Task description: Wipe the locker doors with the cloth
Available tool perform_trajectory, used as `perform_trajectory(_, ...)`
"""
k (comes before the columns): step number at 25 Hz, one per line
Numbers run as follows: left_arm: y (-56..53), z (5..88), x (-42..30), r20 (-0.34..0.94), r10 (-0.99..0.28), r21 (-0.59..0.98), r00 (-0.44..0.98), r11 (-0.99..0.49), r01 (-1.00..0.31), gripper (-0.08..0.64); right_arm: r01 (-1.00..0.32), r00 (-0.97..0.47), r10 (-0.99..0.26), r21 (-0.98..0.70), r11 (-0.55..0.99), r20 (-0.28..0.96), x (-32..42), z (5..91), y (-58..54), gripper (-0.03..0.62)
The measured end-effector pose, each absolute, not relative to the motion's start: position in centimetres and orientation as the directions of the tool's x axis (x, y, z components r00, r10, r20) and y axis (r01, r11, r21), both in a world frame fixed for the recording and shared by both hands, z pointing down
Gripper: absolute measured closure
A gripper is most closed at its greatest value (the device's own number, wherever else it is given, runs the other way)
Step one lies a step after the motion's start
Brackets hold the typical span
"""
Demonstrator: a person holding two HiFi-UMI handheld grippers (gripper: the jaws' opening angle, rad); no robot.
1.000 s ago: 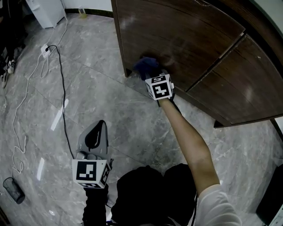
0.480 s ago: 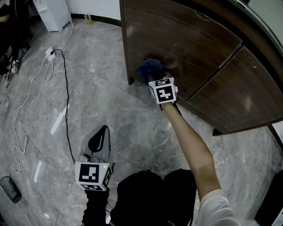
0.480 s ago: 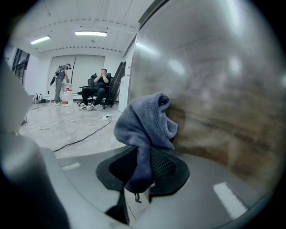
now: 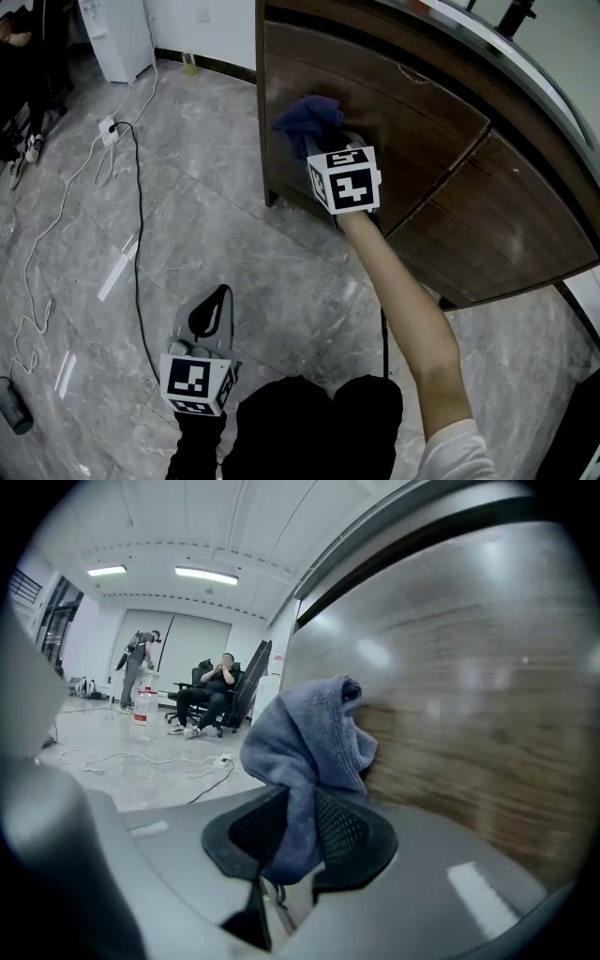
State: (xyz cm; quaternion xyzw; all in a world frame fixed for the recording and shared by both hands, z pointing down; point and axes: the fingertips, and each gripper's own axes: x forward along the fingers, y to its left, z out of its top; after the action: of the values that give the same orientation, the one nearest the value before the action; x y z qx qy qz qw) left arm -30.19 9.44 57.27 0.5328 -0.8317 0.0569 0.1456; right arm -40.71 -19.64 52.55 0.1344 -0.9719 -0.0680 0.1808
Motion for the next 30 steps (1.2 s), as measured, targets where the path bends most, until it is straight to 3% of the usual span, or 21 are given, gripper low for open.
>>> perform_trajectory(22, 9.8, 57.3, -30.6, 0.305, -0.87, 0.073, -0.389, 0.428, -0.901, 0.56, -0.272, -0.944, -0.299, 0.181, 0.945, 0.139, -43.7, 38.9, -18.8, 0.503)
perform_trajectory(30, 10.0, 58.3, -31.0, 0.319, -0.864, 0.077, -0.39, 0.434, -0.898, 0.56, -0.271, -0.948, -0.302, 0.246, 0.93, 0.097, -44.4, 39.3, -18.4, 0.503)
